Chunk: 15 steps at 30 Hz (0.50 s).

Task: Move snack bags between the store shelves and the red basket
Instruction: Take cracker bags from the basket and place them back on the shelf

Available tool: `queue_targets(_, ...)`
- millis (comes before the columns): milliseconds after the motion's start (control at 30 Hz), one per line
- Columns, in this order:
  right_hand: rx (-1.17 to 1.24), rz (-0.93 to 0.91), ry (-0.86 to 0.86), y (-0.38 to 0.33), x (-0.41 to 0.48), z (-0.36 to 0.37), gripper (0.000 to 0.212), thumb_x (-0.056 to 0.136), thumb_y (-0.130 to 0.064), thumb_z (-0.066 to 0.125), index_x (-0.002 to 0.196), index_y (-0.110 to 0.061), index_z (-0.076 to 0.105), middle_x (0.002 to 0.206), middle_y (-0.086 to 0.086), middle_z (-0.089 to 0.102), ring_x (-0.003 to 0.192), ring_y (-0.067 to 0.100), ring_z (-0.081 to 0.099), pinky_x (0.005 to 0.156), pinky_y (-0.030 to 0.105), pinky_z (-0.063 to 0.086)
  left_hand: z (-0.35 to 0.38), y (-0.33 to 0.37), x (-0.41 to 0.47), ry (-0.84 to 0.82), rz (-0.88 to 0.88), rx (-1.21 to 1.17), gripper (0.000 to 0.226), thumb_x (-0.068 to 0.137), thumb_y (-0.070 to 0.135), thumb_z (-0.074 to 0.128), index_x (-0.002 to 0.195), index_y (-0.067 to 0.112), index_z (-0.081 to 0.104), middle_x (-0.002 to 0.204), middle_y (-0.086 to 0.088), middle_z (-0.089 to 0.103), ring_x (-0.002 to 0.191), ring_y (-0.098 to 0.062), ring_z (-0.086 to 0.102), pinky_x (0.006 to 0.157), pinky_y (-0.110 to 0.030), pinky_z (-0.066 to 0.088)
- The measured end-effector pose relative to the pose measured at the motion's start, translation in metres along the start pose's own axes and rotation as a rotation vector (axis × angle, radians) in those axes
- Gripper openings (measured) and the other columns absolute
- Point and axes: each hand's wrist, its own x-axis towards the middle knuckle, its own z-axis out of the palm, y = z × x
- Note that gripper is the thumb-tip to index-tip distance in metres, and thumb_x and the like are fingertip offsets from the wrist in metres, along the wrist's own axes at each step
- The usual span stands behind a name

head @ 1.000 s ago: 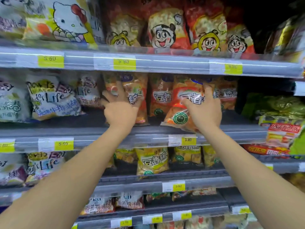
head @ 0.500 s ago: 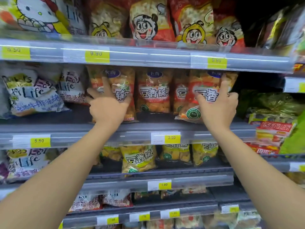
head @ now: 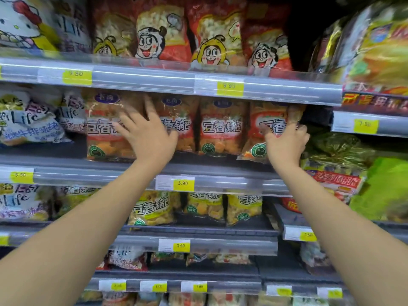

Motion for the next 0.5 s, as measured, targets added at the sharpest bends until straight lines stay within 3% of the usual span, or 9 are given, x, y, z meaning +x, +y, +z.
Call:
queue_targets(100,0.005,-0.014,-0.011,0.005,0.002,0.011,0.08,0.089,-0.058,0.053,0.15,-0.016,0.025,0.141,0.024,0.032,0.126,0.039,0.031,0.1,0.047,0.033,0.006,0.034,-0.015,-0.057,0.22,0.045,0.091,0.081,0.061,0.056,0.152,0.02,0.016,0.155,-0.029,0.013,0.143,-0.045,0.01,0.115,-0.059,0.008)
queue_targets(167,0.078,-0.018,-0.036,0.009,0.002,0.022,0.079,0.089,-0.057,0.054,0.152,-0.022,0.02,0.144,0.024,0.028,0.128,0.039,0.029,0.1,0.048,0.033,0.008,0.056,-0.018,-0.112,0.259,0.07,0.085,0.082,0.06,0.056,0.149,0.019,0.023,0.153,-0.029,0.02,0.142,-0.043,0.016,0.114,-0.054,0.015)
queue_targets(233,0.168,0.031,-0.063,0.01,0.004,0.031,0.083,0.089,-0.056,0.055,0.153,-0.021,0.015,0.149,0.023,0.022,0.134,0.039,0.023,0.104,0.049,0.03,0.013,0.07,-0.012,-0.188,0.193,0.043,0.078,0.084,0.055,0.058,0.145,0.018,0.03,0.152,-0.029,0.021,0.142,-0.043,0.018,0.113,-0.052,0.016)
queue_targets(333,0.24,0.094,-0.04,0.009,0.008,0.042,0.087,0.087,-0.056,0.057,0.153,-0.017,0.014,0.146,0.024,0.026,0.131,0.04,0.026,0.102,0.05,0.031,0.028,0.073,0.006,-0.213,-0.004,-0.045,0.088,0.08,0.056,0.064,0.147,0.018,0.022,0.155,-0.03,0.006,0.143,-0.045,0.007,0.116,-0.055,0.011)
queue_targets(500,0.13,0.099,-0.071,0.012,0.021,0.053,0.087,0.087,-0.059,0.053,0.152,-0.016,0.015,0.145,0.023,0.027,0.125,0.039,0.032,0.1,0.043,0.031,0.051,0.058,0.026,-0.262,-0.169,-0.117,0.097,0.075,0.06,0.069,0.148,0.021,0.019,0.155,-0.029,0.001,0.143,-0.046,0.007,0.116,-0.055,0.01)
